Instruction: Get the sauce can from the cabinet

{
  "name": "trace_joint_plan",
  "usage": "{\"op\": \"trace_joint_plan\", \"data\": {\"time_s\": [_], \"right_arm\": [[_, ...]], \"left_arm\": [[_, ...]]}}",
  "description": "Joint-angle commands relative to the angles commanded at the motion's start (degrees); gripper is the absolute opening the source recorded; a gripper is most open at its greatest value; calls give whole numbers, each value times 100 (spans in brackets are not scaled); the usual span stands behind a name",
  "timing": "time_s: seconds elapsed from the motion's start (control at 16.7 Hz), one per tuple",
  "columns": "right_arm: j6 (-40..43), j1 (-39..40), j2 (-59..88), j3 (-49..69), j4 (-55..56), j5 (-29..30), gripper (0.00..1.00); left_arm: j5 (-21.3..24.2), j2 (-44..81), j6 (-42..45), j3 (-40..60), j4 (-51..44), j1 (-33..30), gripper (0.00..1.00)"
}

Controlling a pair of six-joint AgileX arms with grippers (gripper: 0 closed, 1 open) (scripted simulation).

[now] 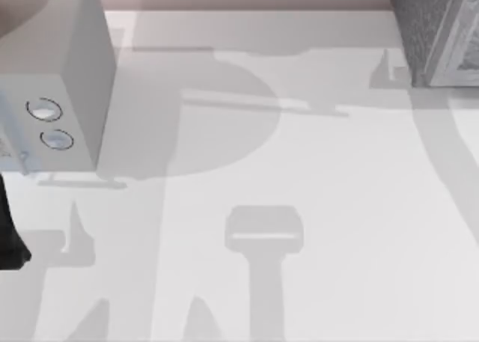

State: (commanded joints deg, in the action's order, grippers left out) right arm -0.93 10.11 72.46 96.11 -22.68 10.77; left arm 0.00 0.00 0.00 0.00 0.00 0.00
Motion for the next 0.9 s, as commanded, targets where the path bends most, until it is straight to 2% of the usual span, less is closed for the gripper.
{"op": "trace_joint_plan", "data": {"time_s": [0.54, 0.9], "right_arm": [[1, 43, 362, 368, -110, 63, 100], [-27, 661, 1117, 948, 7, 730, 100]], "left_arm": [[0, 0, 0, 0, 0, 0, 100], [0, 0, 0, 0, 0, 0, 100]]}}
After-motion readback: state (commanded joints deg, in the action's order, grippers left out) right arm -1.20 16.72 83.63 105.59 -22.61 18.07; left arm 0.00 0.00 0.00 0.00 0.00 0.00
